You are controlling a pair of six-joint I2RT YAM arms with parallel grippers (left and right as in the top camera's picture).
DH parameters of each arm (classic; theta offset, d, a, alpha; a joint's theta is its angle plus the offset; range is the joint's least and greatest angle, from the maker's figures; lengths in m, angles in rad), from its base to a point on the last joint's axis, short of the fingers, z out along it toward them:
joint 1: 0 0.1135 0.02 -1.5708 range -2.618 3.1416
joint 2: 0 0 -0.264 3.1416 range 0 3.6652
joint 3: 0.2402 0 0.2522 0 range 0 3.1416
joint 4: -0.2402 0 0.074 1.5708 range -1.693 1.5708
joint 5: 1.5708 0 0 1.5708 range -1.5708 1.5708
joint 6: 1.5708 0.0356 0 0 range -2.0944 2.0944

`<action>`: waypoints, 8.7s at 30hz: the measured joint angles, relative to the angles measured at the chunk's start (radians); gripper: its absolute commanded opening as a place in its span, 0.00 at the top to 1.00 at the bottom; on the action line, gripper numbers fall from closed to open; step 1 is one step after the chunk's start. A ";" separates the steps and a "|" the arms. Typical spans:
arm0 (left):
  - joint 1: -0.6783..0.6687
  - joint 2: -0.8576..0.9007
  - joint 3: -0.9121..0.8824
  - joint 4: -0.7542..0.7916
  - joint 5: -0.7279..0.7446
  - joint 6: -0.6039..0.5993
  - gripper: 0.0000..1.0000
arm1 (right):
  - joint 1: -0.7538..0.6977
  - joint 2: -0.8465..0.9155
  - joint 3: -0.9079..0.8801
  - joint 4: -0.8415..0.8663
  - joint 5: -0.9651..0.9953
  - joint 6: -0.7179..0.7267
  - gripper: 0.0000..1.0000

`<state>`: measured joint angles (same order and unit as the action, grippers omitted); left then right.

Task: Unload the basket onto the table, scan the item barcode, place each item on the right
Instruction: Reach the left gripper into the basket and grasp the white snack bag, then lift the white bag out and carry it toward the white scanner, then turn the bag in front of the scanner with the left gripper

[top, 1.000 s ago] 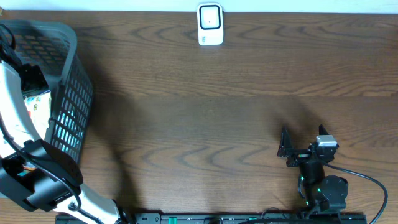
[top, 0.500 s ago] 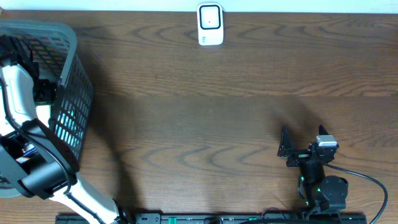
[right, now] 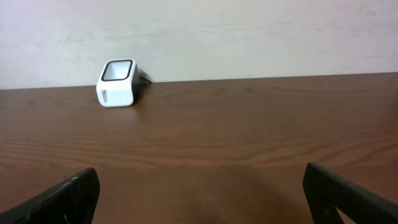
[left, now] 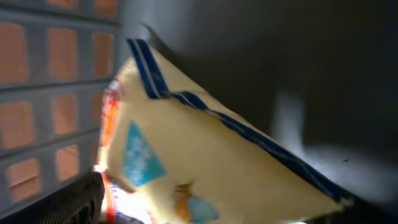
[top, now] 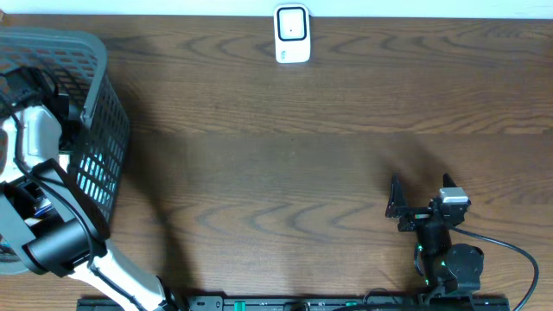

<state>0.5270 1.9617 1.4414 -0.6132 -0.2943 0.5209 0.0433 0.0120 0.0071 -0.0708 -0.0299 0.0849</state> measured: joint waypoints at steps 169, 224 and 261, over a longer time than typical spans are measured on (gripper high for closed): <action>-1.244 0.036 0.006 0.143 0.491 -0.886 0.67 | 0.000 0.000 0.000 0.000 0.000 0.000 0.01; -1.205 0.171 0.154 0.117 0.378 -0.838 0.64 | 0.000 0.000 0.000 0.000 0.000 0.000 0.01; -1.014 0.064 0.209 -0.092 0.405 -0.800 0.60 | 0.000 0.000 0.000 0.000 0.000 0.000 0.01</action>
<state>-0.4873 2.0254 1.6505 -0.7048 0.1104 -0.2787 0.0433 0.0120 0.0071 -0.0708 -0.0299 0.0849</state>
